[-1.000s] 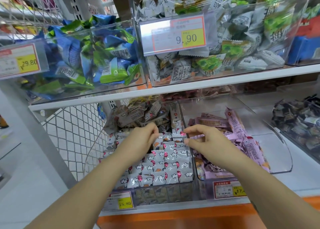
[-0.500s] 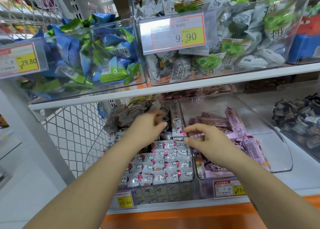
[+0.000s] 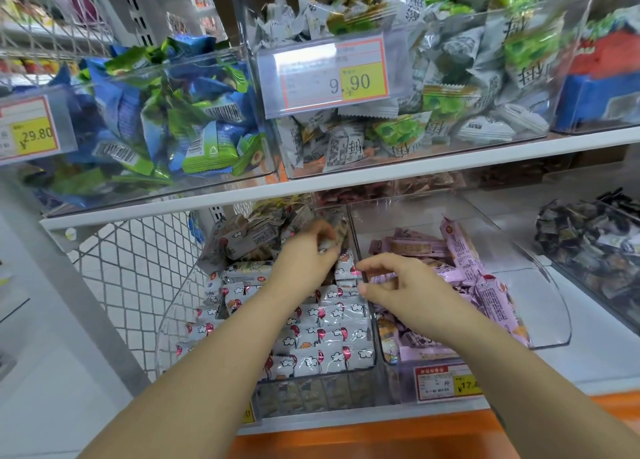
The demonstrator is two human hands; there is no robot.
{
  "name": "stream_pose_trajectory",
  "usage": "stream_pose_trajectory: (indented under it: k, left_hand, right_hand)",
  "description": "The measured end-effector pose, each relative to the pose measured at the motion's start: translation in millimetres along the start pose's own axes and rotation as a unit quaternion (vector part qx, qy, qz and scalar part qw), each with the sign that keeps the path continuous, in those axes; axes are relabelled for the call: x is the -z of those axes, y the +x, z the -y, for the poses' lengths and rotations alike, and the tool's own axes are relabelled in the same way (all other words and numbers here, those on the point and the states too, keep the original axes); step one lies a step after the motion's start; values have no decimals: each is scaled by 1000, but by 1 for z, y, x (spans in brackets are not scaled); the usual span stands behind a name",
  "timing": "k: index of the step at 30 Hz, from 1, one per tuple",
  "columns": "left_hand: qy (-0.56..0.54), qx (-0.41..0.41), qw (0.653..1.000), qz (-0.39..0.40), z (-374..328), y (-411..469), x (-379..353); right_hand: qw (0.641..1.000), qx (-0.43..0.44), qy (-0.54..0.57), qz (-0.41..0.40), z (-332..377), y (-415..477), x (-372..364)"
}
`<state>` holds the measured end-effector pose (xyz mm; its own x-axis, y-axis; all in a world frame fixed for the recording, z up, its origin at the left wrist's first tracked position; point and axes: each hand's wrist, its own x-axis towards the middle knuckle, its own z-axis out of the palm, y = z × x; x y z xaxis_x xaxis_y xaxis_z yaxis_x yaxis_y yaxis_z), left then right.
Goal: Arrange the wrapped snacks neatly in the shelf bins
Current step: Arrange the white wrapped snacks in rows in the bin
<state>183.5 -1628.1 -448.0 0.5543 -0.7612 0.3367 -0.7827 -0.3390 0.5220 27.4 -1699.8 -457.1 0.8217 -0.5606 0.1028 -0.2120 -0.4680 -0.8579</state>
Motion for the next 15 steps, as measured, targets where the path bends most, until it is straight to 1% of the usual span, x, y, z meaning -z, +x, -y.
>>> stream_pose_trajectory:
  k: [2, 4, 6, 8, 12, 15]
  left_hand:
    - [-14, 2, 999, -39, 3, -8, 8]
    - [-56, 4, 996, -68, 5, -19, 19]
    - [-113, 30, 989, -93, 12, -35, 33]
    - [-146, 56, 981, -116, 21, -50, 48]
    - [-161, 94, 970, -159, 37, -66, 75]
    - [-141, 100, 973, -155, 45, -69, 87]
  right_hand:
    - [1000, -4, 5, -2, 0, 0, -1]
    - [1000, -8, 5, -5, -1, 0, -2]
    - [1000, -8, -1, -9, -1, 0, -3]
    - [1000, -3, -5, -14, -1, 0, -5]
    - [1000, 2, -3, -21, 2, -1, -7]
    - [999, 0, -9, -34, 3, -1, -10]
